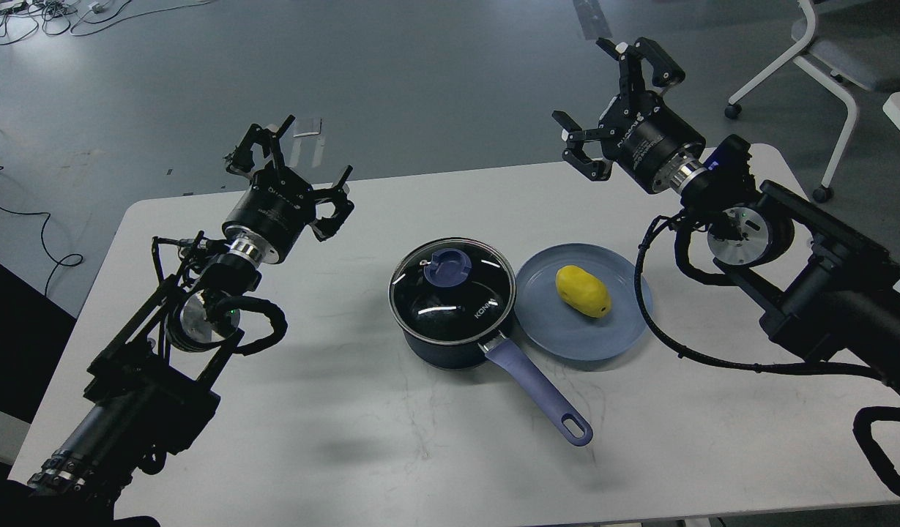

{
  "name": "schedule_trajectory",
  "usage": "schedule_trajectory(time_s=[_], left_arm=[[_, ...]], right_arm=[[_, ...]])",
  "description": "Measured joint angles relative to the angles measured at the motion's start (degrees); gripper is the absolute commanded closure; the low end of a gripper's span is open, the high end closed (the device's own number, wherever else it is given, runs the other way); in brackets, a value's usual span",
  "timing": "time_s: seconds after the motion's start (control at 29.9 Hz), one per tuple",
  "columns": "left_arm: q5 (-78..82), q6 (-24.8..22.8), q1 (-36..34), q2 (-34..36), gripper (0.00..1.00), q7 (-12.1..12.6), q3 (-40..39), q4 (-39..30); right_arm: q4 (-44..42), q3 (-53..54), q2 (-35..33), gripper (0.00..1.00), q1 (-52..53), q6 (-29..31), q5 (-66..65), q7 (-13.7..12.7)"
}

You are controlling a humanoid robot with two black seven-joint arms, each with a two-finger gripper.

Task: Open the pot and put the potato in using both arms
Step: 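Move the left gripper toward the saucepan lid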

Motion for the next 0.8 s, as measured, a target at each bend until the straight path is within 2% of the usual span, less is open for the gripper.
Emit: schedule_trajectory(time_s=[0.17, 0.8], left_arm=[[0.0, -1.5, 0.9, 2.0, 0.02, 0.1, 0.1, -0.4], [-0.2, -1.3, 2.2, 2.8, 0.02, 0.2, -0.2, -0.7]], right_arm=[[-0.1, -0.9, 0.3, 0.00, -0.3, -1.2, -0.2, -1.1], [1.3, -0.4, -3.5, 0.00, -2.8, 1.5, -0.3, -0.3]])
